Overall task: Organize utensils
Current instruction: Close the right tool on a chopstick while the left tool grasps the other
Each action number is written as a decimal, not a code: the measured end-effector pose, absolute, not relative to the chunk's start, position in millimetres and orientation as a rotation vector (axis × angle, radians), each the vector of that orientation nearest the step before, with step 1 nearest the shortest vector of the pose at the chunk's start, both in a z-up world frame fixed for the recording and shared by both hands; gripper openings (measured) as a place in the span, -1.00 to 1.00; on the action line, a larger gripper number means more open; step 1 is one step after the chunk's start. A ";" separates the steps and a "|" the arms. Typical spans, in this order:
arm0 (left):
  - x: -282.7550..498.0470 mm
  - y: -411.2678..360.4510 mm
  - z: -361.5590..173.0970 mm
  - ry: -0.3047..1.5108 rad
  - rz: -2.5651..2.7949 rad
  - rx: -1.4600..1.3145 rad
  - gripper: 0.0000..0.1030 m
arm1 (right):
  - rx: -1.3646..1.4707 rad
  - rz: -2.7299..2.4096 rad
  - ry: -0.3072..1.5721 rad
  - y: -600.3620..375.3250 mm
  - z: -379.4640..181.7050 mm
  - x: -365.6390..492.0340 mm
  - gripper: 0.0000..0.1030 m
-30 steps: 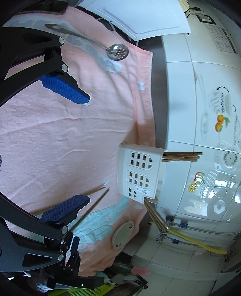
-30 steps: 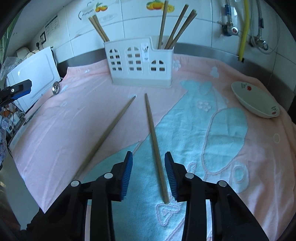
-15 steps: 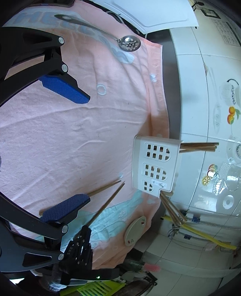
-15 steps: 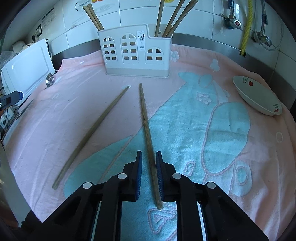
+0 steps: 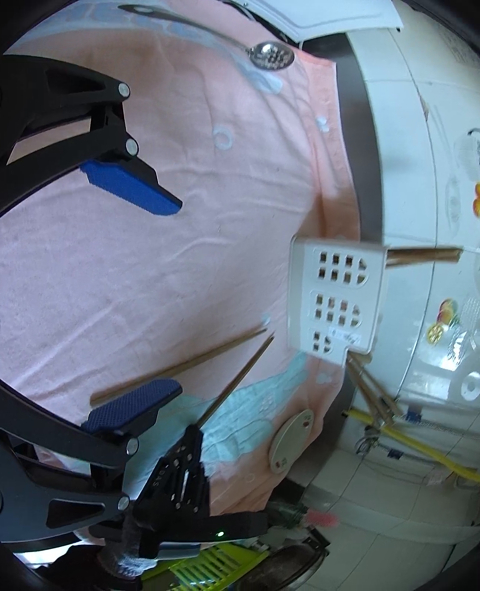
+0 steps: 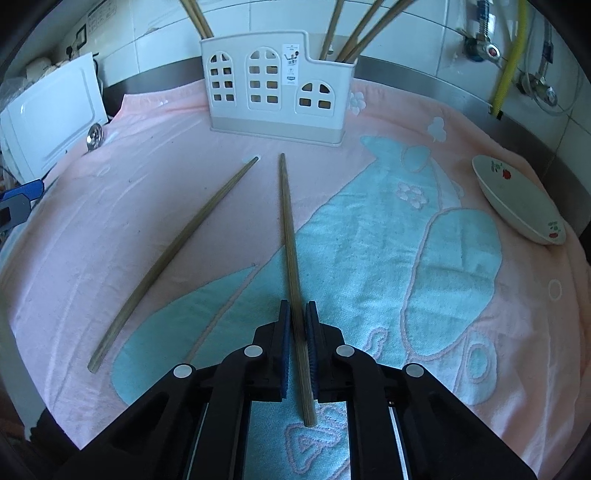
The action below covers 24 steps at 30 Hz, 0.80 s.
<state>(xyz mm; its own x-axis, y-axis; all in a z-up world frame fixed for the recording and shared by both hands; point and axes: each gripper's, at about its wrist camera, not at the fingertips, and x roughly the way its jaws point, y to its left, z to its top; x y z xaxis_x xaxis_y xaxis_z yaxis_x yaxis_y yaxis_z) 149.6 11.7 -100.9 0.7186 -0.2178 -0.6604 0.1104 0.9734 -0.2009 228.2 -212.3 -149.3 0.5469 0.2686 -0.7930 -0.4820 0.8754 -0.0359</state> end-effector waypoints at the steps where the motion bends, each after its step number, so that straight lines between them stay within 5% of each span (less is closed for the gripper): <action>1: 149.5 6.7 -102.8 0.755 -0.196 -0.145 0.62 | -0.259 0.452 0.886 -212.5 -149.2 227.8 -0.86; 12: 160.6 -48.7 -129.8 0.854 -0.323 -0.151 0.04 | -0.179 0.457 0.800 -227.5 -119.6 216.6 -0.87; 17: 172.2 -62.0 -143.6 0.903 -0.341 -0.184 -0.41 | -0.151 0.459 0.740 -234.8 -96.6 209.7 -0.87; 24: 182.1 -65.6 -151.9 0.938 -0.310 -0.205 -0.56 | -0.146 0.463 0.708 -239.0 -82.7 204.9 -0.87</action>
<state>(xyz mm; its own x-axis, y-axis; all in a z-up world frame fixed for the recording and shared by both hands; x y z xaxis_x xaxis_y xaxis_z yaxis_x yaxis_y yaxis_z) 182.1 -65.6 -151.9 0.5517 -0.3484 -0.7578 0.1718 0.9366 -0.3055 204.9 -239.0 -82.7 0.6634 0.3597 -0.6561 -0.4572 0.8890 0.0251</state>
